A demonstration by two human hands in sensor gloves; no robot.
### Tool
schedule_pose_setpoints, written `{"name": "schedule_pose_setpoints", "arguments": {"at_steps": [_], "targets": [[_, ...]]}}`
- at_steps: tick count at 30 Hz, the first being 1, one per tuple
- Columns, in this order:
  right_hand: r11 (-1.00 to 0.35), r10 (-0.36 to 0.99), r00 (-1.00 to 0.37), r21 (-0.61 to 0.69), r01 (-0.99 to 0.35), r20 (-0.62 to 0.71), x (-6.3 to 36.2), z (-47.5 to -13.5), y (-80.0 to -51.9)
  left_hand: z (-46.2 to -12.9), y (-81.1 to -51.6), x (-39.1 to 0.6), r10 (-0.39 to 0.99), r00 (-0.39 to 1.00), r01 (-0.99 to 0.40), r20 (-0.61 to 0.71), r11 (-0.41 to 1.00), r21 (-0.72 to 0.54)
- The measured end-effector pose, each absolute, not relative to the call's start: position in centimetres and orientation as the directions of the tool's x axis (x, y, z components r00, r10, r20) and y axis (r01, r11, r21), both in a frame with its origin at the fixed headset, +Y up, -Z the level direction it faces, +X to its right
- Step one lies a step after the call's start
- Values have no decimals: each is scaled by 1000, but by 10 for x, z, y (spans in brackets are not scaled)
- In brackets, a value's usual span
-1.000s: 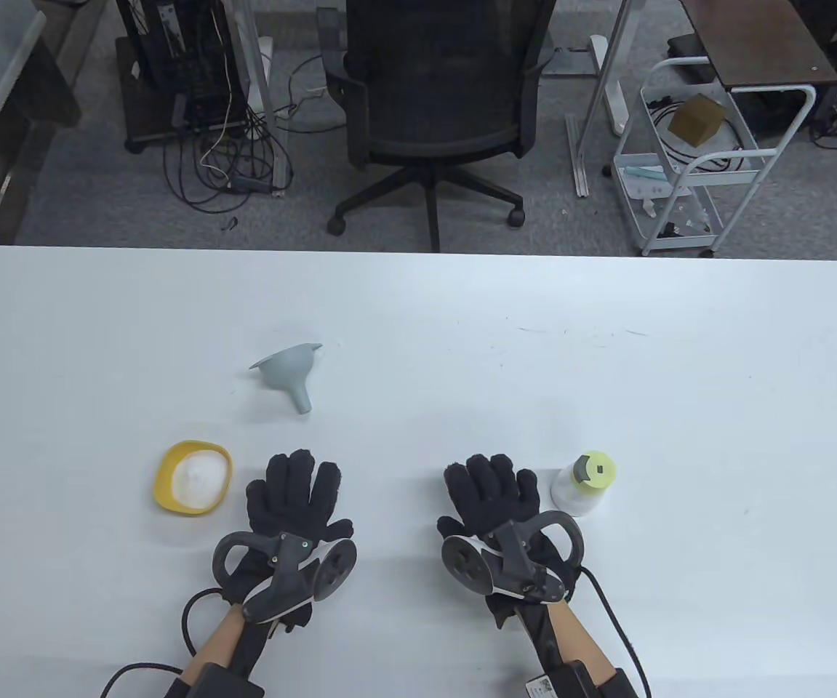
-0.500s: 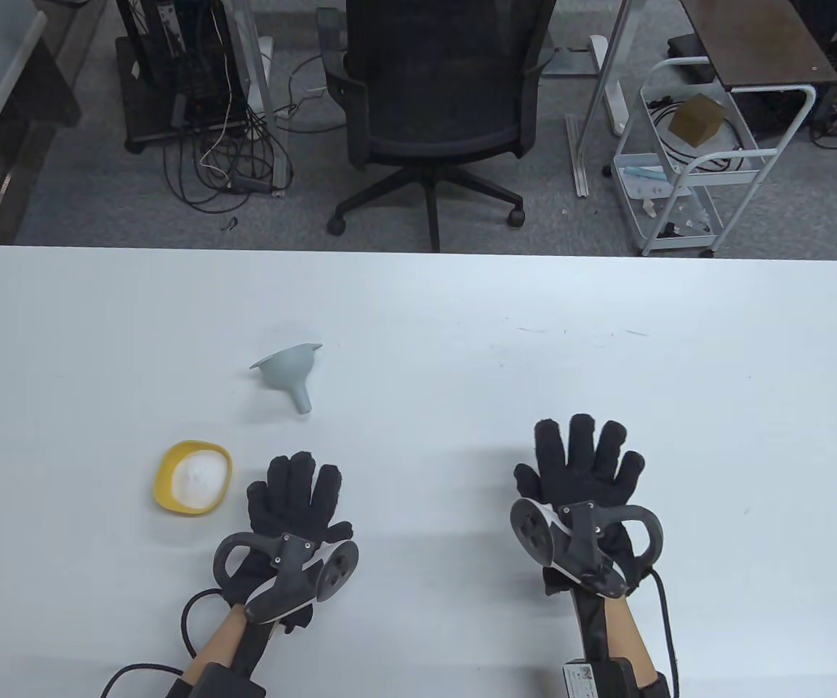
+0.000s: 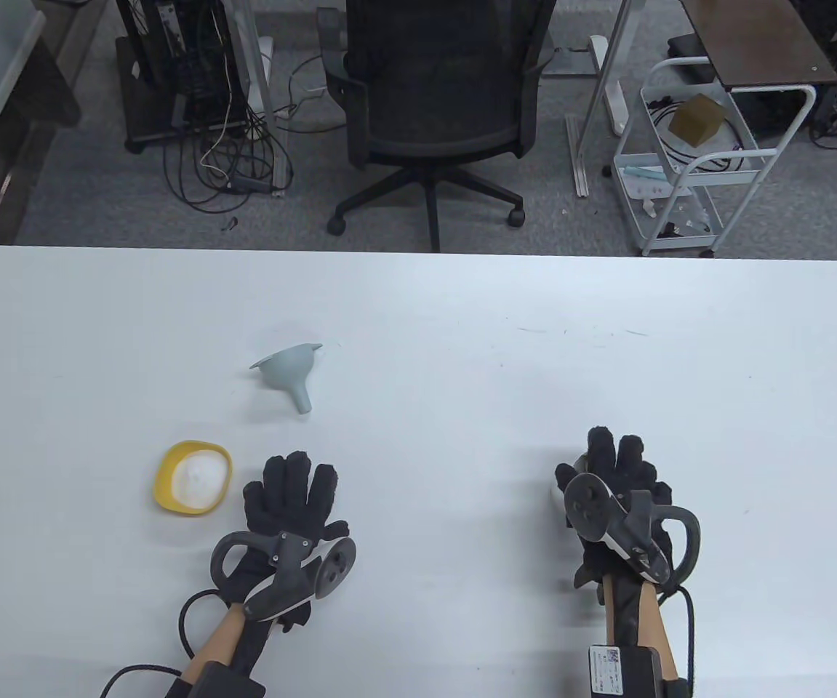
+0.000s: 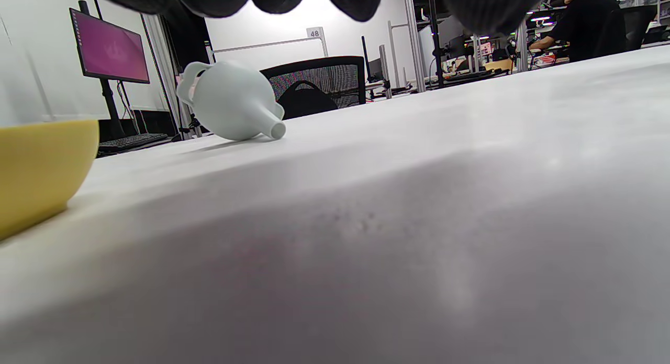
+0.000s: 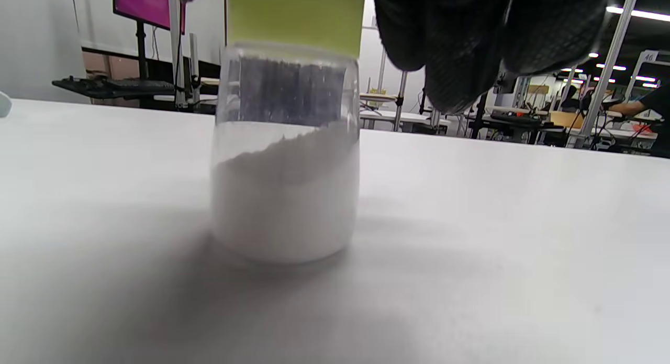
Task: Unscrew the press dispenser and pour salt into it
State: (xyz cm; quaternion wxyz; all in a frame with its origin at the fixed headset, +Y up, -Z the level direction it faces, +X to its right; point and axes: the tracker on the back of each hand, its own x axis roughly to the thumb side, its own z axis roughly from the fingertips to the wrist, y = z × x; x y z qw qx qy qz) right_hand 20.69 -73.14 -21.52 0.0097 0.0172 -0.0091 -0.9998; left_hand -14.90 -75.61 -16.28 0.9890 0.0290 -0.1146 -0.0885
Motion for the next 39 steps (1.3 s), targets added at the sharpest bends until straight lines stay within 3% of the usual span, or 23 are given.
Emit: {"name": "schedule_pose_setpoints", "arguments": {"at_steps": [4,13,23,32,39], "targets": [[-999,-41,-999,-33,42,-15,206,-215,-733,-163,-756,-149,-190,956,177,221,981,78],[-992,88,-996,-89,-87,-4,200,-215,-724,-163,-756,-148,-203,954,191,223,979,73],[-980,99,-956,-138,-142,277,119,-200,-699,-164,-757,-146,-194,954,183,229,981,67],[-991,103,-883,-26,-130,457,53,-199,-709,-164,-758,-144,-202,950,194,236,979,56],[-995,84,-836,0,-100,543,26,-188,-714,-165,-759,-145,-194,953,190,231,981,40]]}}
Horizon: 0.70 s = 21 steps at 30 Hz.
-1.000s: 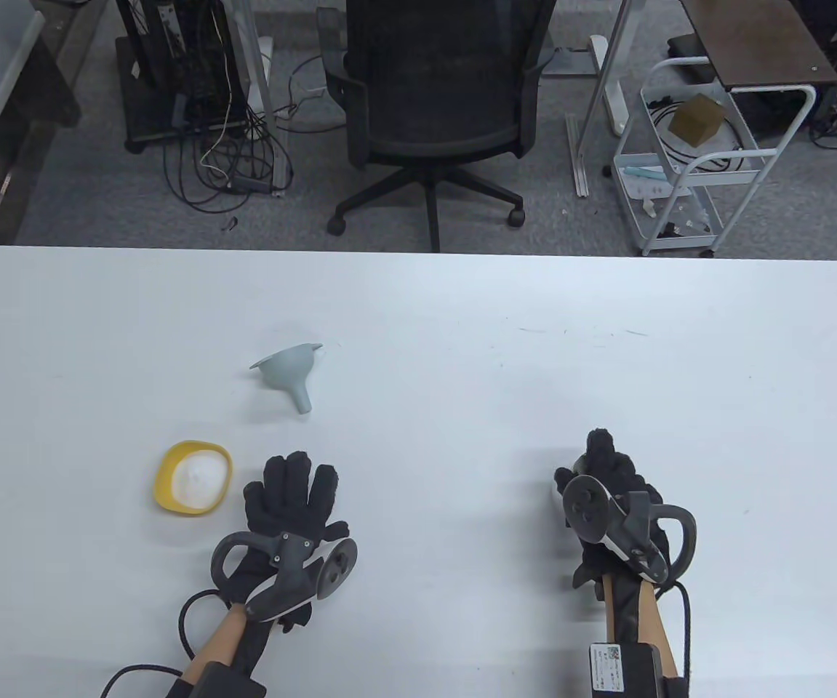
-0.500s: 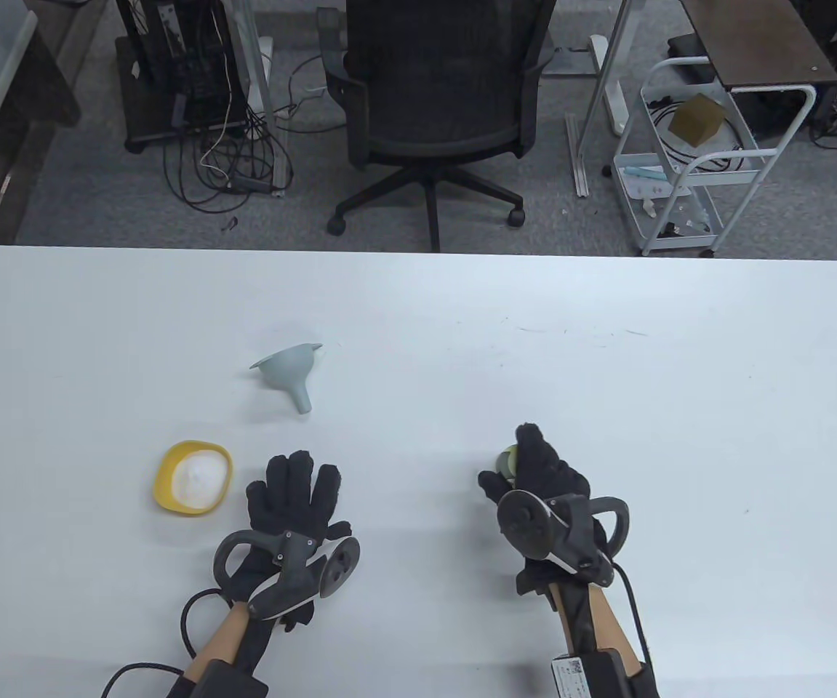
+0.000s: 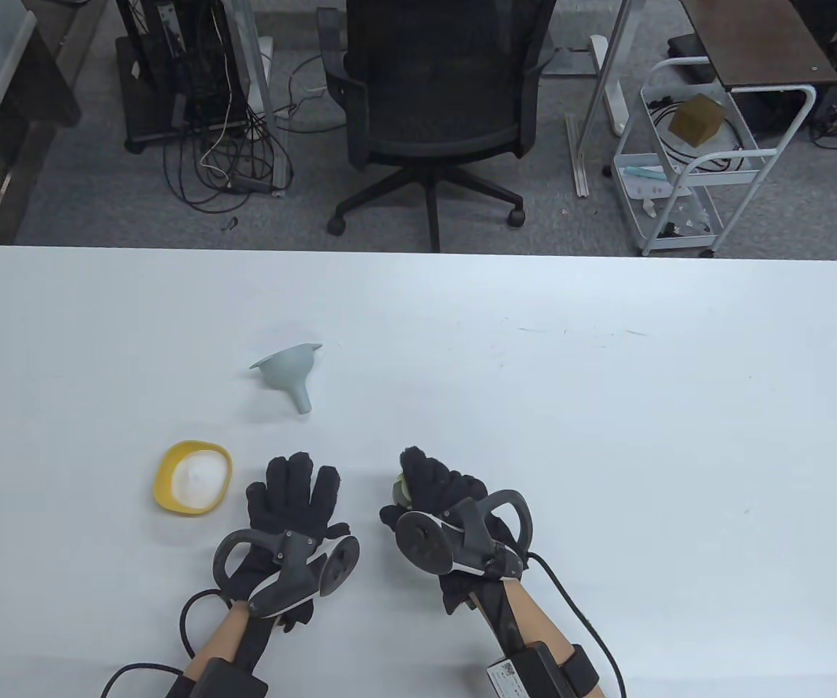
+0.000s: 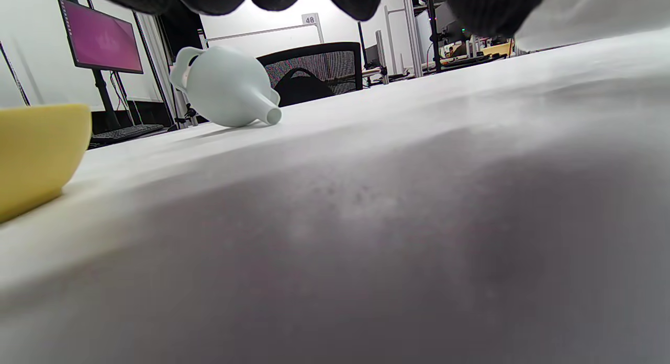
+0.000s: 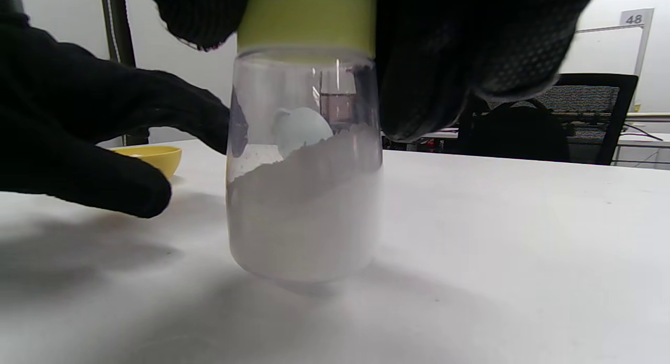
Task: Unscrew the press dispenser and pour salt into it
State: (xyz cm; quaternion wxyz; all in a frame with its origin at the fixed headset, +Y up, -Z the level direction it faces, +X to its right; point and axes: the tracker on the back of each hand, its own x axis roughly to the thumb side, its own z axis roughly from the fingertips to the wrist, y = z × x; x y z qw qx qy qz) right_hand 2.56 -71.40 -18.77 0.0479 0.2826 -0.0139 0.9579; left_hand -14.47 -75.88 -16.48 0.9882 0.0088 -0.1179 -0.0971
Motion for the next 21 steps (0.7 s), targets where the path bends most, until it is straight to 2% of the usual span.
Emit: {"name": "schedule_pose_setpoints", "arguments": {"at_steps": [6,14,19,21], "targets": [[-998,57,-828,34,-45,558,22,-182,-724,-165,-759,-145,-187,953,185,239,982,32],[-999,54,-833,34,-42,550,27,-180,-726,-167,-761,-145,-125,958,132,260,991,-7],[-999,30,-832,0,-36,554,29,-178,-720,-170,-763,-142,16,955,13,296,995,-96],[-999,39,-835,0,-46,548,30,-178,-719,-173,-765,-139,169,942,-125,289,978,-166]]}}
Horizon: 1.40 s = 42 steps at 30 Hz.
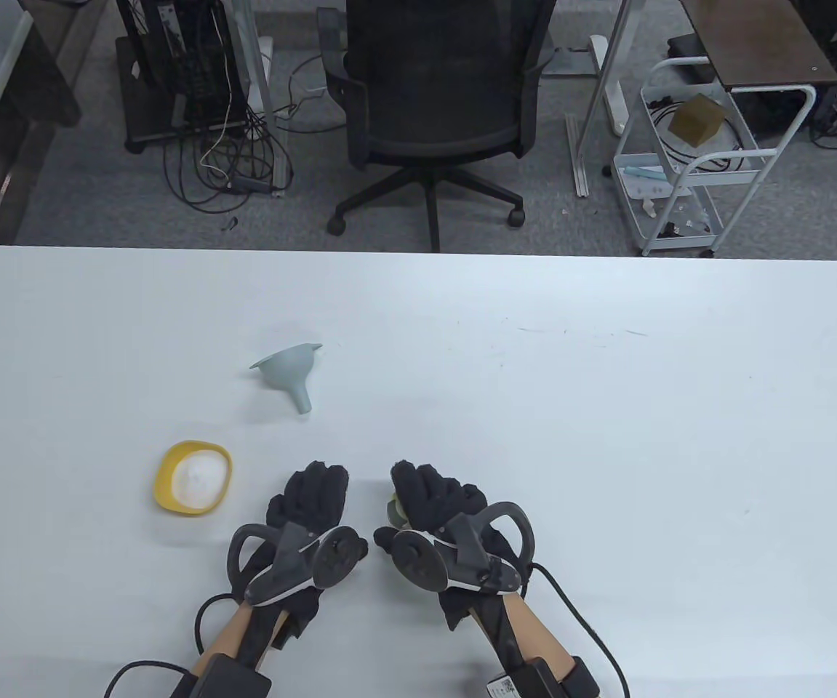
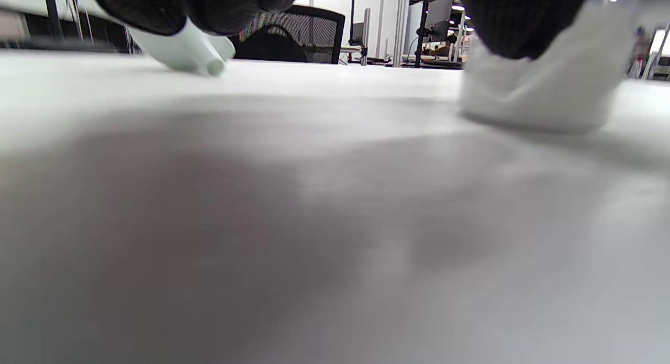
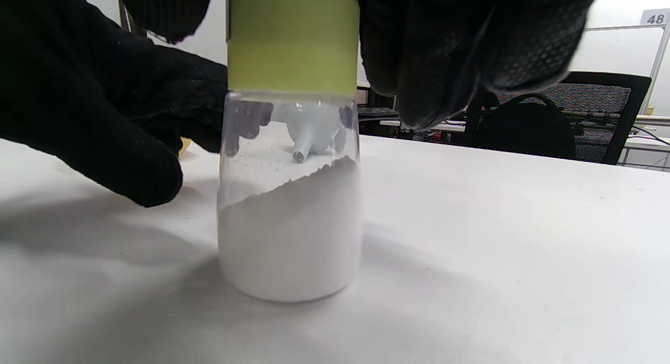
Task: Unscrew the press dispenser and pour salt into it
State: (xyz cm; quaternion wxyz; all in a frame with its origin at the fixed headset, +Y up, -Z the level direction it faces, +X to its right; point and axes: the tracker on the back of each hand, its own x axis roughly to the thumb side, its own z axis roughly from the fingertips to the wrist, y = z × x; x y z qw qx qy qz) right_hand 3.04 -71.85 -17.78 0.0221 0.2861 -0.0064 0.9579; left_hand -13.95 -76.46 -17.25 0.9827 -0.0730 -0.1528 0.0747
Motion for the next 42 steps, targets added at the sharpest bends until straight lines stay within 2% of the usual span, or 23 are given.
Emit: {"name": "schedule_pose_setpoints", "arguments": {"at_steps": [4,6,20,30,38,42], "targets": [[-998,34,-845,-19,-52,534,32,-178,-717,-178,-772,-135,468,856,-398,221,868,-296],[-998,34,-851,-32,-59,524,33,-178,-716,-181,-774,-132,529,828,-465,186,833,-299],[-994,22,-857,-83,-75,514,30,-179,-725,-189,-783,-105,460,862,-420,214,883,-208],[-985,-24,-848,-157,-71,529,27,-176,-732,-189,-786,-103,453,866,-409,212,885,-220],[-986,-15,-832,-148,-82,555,27,-177,-731,-188,-786,-104,453,867,-409,205,884,-224],[-991,26,-782,-85,-100,623,31,-181,-730,-188,-787,-104,455,866,-410,206,883,-226]]}}
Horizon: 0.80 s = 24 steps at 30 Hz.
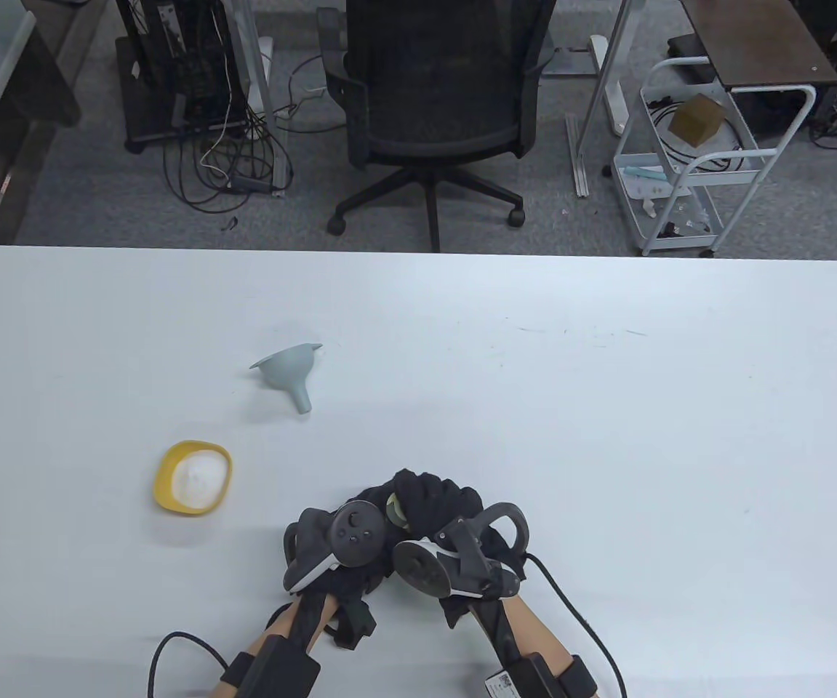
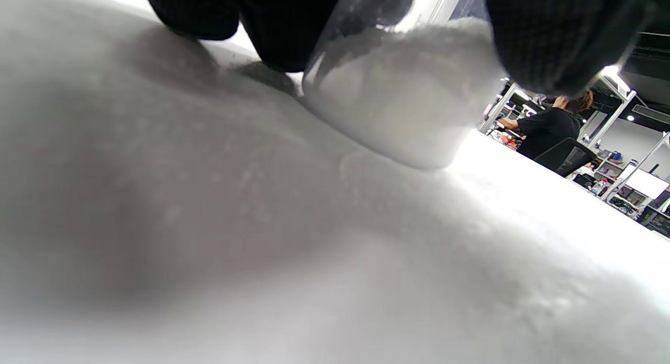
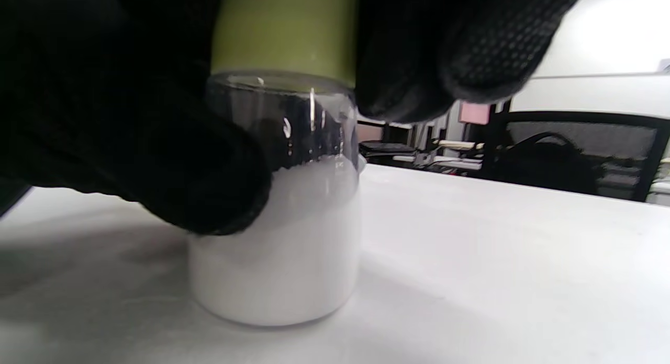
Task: Unscrew the press dispenser and pour salt into it
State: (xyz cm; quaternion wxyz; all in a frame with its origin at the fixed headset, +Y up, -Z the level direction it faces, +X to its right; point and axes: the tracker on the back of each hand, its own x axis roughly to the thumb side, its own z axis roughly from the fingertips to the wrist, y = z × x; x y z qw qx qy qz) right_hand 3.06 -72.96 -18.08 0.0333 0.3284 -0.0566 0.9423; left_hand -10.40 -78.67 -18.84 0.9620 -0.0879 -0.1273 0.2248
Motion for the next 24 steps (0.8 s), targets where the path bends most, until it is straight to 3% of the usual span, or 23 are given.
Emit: {"name": "schedule_pose_setpoints", "arguments": {"at_steps": [4,8,12,16,21,24], "targets": [[-990,118,-751,15,-143,650,34,-183,-728,-188,-787,-104,454,866,-407,208,883,-233],[-993,114,-736,83,-79,667,33,-184,-723,-188,-787,-104,454,866,-405,210,883,-239],[-975,207,-711,204,-92,672,35,-187,-721,-187,-788,-104,454,864,-402,217,882,-244],[-964,245,-716,242,-109,653,37,-188,-720,-186,-788,-103,454,864,-401,217,882,-249],[-997,28,-820,-45,-66,571,36,-181,-717,-186,-789,-103,453,864,-399,218,882,-252],[-988,-1,-837,-131,-84,547,34,-178,-719,-186,-789,-103,453,864,-398,218,881,-254]]}}
